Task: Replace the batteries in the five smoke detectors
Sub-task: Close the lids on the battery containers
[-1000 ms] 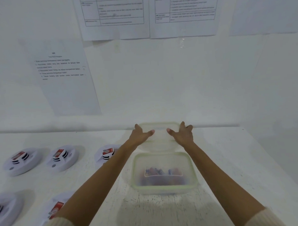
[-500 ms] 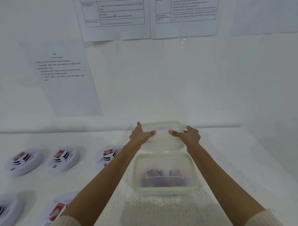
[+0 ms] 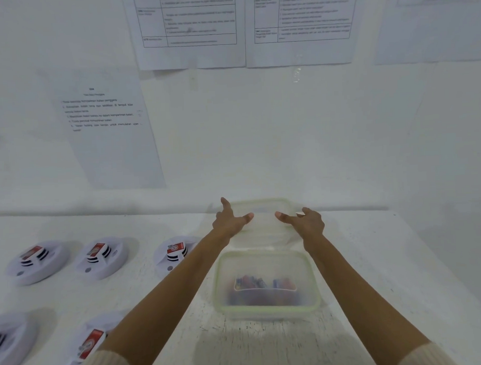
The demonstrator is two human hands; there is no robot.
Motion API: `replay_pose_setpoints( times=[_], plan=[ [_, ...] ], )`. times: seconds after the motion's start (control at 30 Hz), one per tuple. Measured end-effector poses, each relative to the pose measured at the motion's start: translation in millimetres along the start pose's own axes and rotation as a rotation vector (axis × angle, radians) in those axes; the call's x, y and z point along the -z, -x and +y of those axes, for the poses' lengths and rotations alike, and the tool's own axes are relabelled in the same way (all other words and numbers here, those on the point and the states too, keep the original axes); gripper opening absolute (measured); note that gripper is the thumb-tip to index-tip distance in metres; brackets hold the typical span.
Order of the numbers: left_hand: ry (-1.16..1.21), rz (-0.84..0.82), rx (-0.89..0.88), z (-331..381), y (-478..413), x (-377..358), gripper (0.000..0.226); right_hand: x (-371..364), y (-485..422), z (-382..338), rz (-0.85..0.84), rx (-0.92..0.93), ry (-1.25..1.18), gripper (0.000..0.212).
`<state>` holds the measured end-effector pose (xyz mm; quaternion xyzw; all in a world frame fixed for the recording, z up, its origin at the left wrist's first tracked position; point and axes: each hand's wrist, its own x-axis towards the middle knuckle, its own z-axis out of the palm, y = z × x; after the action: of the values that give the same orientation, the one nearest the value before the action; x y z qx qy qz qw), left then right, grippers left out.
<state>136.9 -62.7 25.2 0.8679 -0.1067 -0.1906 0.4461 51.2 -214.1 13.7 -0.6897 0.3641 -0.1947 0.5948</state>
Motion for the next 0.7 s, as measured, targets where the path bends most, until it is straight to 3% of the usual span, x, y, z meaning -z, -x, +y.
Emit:
replay_pose_setpoints(
  times=[0.27, 0.43, 0.7],
  plan=[
    [-0.096, 0.035, -0.025, -3, -1, -4, 0.091, 4, -9, 3, -0.082, -0.122, -0.177, 0.081],
    [-0.103, 0.047, -0.038, -5, 0, -3, 0.091, -5, -1, 1, -0.034, 0.075, 0.012, 0.052],
    [0.009, -0.058, -0.062, -5, 1, 8, 0.101, -9, -6, -4, -0.181, 0.131, 0.228, 0.075]
  ],
)
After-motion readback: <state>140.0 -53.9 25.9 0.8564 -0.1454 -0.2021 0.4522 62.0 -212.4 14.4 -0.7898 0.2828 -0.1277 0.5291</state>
